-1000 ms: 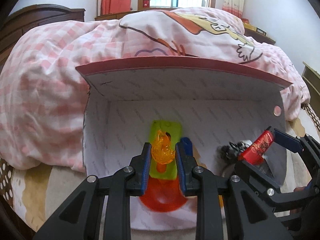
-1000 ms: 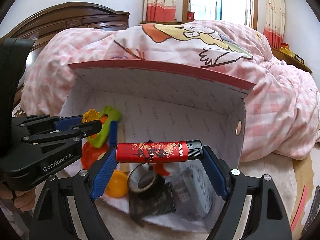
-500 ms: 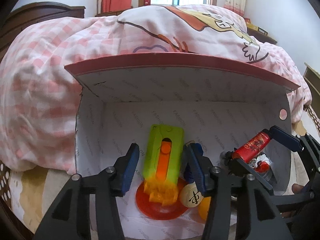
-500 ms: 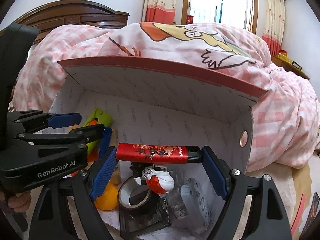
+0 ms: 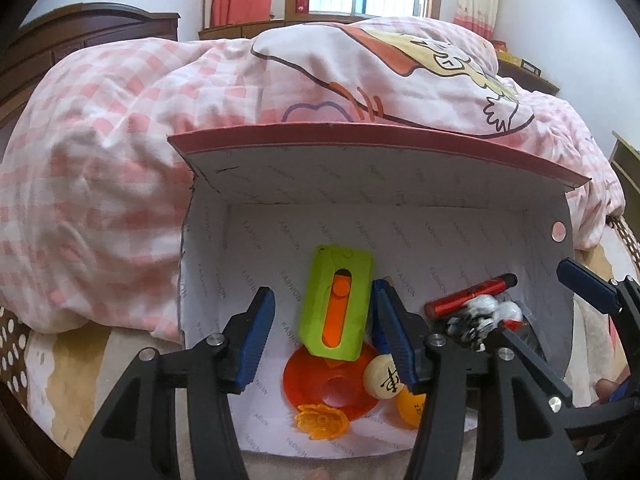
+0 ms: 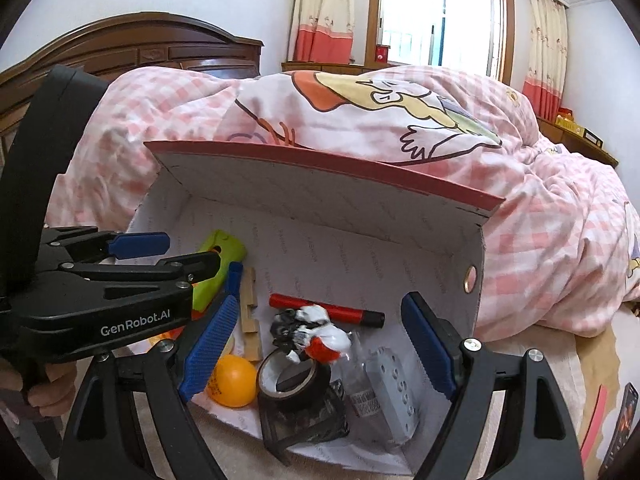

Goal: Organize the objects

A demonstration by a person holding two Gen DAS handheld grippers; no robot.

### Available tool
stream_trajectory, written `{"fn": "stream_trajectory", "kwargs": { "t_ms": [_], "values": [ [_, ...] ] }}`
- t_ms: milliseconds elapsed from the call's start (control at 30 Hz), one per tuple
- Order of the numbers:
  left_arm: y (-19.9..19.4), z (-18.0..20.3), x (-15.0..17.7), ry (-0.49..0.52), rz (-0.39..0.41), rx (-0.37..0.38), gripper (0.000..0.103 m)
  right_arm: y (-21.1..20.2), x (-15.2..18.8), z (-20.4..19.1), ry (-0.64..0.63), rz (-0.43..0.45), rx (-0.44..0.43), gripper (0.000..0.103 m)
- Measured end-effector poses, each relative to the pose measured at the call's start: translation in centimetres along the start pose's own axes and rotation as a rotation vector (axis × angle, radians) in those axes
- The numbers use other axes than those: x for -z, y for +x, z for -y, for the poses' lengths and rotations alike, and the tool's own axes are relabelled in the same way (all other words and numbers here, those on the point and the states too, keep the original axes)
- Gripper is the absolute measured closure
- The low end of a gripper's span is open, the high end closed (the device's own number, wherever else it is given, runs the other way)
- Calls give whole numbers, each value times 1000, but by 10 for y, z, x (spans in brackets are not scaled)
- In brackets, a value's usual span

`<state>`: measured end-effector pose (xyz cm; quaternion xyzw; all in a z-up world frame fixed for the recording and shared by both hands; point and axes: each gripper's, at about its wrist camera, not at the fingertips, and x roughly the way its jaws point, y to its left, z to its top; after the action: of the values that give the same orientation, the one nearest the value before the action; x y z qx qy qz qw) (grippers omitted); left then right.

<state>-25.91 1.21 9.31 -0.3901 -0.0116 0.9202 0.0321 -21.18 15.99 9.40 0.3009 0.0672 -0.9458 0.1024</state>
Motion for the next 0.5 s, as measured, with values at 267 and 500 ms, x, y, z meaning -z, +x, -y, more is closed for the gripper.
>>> {"fn": "stream_trajectory", "kwargs": {
  "t_ms": [267,500],
  "values": [
    [-14,-3,14,13,2,-15,49,-13,7,10,78,-31,-24,17],
    [-28,-3,28,6,-4,-26,49,-28,16,6,95,-50,-29,17]
  ]
}}
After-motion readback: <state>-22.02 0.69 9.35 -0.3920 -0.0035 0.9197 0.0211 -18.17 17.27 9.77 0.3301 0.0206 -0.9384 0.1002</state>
